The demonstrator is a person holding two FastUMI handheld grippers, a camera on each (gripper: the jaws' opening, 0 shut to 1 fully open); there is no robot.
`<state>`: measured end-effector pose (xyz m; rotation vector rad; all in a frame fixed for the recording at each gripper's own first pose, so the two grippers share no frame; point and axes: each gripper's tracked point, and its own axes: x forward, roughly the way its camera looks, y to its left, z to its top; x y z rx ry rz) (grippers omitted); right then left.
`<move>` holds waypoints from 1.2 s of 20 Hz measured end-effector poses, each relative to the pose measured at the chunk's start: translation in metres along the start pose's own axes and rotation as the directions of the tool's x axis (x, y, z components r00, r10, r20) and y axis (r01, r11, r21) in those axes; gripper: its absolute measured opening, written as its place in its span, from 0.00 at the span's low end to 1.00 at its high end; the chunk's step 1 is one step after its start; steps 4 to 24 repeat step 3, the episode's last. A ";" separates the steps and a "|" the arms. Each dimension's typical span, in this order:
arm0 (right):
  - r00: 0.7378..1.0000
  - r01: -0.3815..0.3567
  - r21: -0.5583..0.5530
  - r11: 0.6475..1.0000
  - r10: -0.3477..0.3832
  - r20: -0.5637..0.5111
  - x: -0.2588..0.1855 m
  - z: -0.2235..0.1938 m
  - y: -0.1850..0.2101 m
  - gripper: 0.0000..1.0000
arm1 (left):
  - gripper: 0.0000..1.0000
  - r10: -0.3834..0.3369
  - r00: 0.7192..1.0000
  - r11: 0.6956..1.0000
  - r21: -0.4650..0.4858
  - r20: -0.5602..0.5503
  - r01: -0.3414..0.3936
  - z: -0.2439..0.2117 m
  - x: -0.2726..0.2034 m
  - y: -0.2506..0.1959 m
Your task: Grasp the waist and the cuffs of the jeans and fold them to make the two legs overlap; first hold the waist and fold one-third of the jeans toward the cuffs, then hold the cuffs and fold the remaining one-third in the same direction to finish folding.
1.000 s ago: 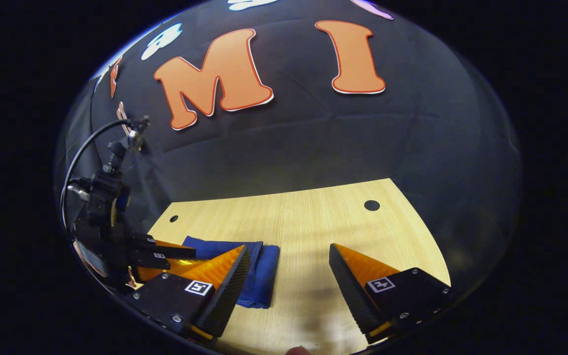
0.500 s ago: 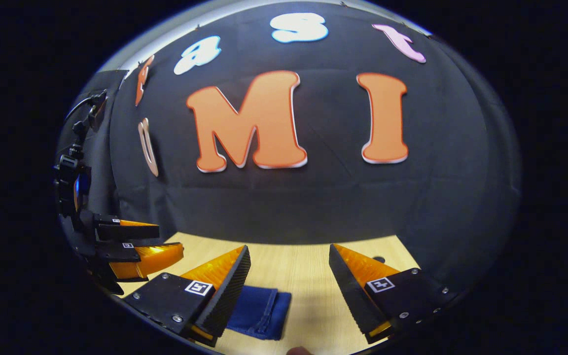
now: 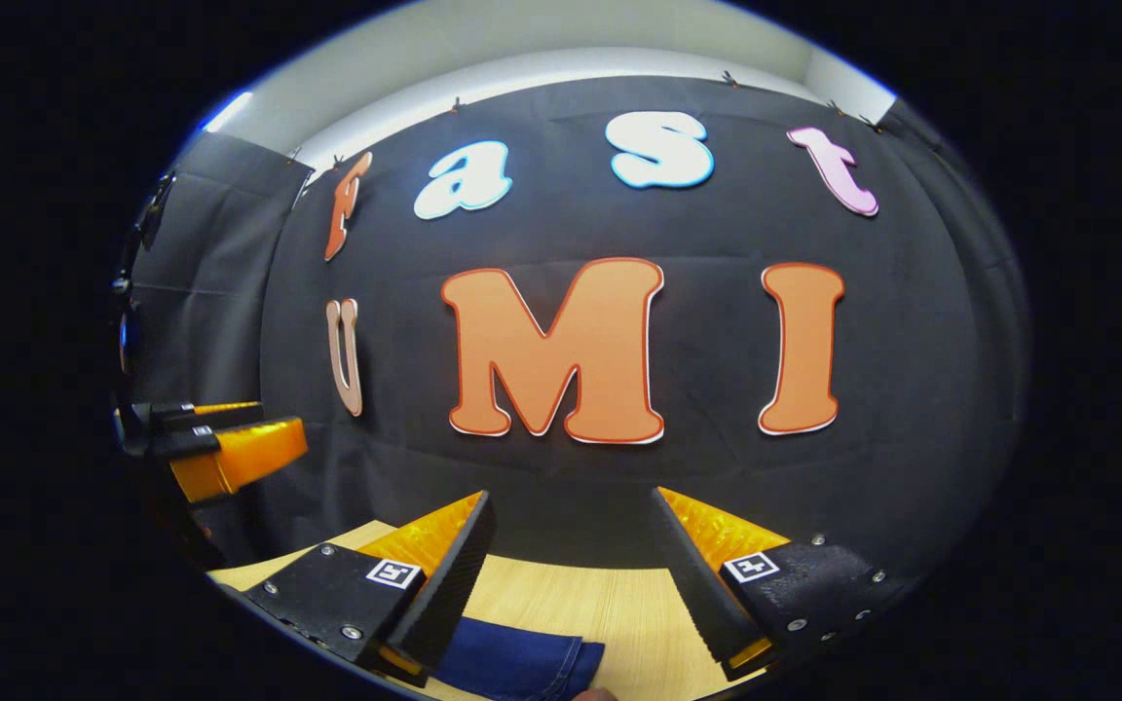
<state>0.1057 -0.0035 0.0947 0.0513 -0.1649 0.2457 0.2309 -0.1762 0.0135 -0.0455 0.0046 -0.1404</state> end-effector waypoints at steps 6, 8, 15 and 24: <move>1.000 -0.004 -0.017 1.000 0.004 0.027 -0.007 0.001 0.006 0.97 | 0.95 0.043 0.999 0.999 -0.021 0.017 -0.043 -0.010 0.005 -0.002; 1.000 -0.004 -0.017 1.000 0.004 0.027 -0.007 0.001 0.006 0.97 | 0.95 0.043 0.999 0.999 -0.021 0.017 -0.043 -0.010 0.005 -0.002; 1.000 -0.004 -0.017 1.000 0.004 0.027 -0.007 0.001 0.006 0.97 | 0.95 0.043 0.999 0.999 -0.021 0.017 -0.043 -0.010 0.005 -0.002; 1.000 -0.004 -0.017 1.000 0.004 0.027 -0.007 0.001 0.006 0.97 | 0.95 0.043 0.999 0.999 -0.021 0.017 -0.043 -0.010 0.005 -0.002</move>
